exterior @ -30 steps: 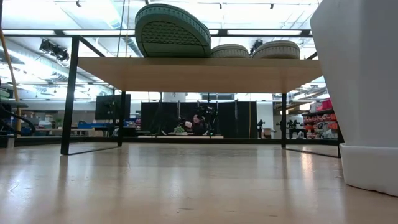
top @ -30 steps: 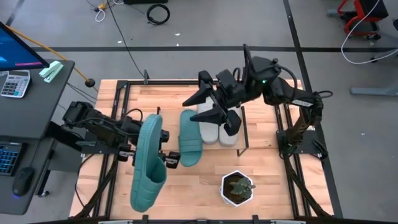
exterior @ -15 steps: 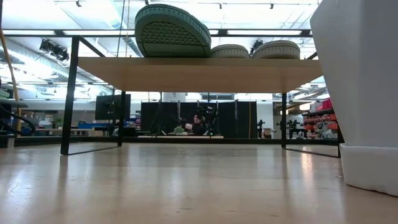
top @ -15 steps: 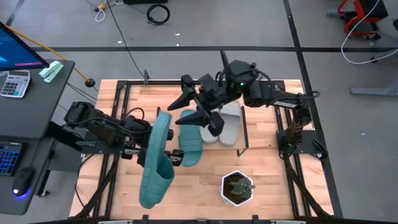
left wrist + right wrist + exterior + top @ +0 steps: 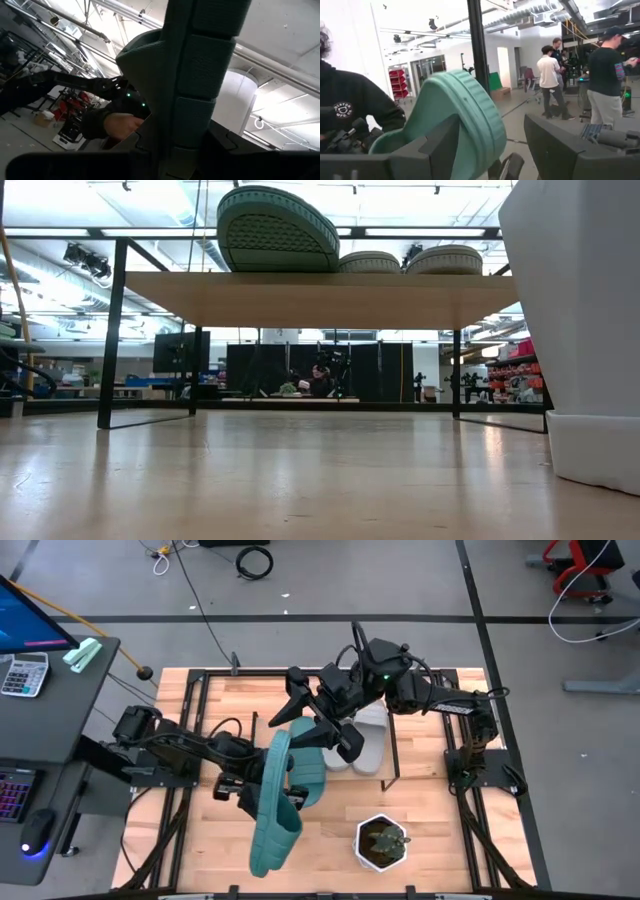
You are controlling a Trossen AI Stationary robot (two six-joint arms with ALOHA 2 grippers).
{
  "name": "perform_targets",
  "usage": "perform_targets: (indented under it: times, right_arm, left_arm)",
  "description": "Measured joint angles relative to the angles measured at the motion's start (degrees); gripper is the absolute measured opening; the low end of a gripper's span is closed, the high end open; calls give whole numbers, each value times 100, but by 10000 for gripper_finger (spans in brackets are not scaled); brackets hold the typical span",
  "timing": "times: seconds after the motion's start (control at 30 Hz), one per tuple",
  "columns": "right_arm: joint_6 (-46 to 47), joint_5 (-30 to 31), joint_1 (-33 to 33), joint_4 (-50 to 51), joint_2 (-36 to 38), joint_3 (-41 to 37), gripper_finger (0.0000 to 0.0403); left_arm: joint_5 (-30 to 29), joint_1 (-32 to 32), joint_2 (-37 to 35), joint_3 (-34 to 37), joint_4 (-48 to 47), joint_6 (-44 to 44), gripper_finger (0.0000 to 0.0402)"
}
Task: Pick and place slides into the shelf
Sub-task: Put the green slide on the shelf
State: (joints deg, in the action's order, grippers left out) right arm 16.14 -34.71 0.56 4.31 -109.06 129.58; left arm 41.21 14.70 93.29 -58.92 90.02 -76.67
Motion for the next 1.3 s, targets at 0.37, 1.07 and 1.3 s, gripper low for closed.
perform_targets:
  times: [0.37, 1.07, 1.3]
  right_arm:
    - [-12, -867, -2, 35, 1, 0, 167]
    - [-625, -912, -81, -77, 89, 0, 72]
    - [-636, -916, -146, -88, 192, -4, 72]
  left_arm:
    - [-75, -9, 141, 0, -15, -115, 95]
    - [-278, -172, 143, 0, -9, 251, 234]
    - [-238, -224, 137, 0, 4, 508, 282]
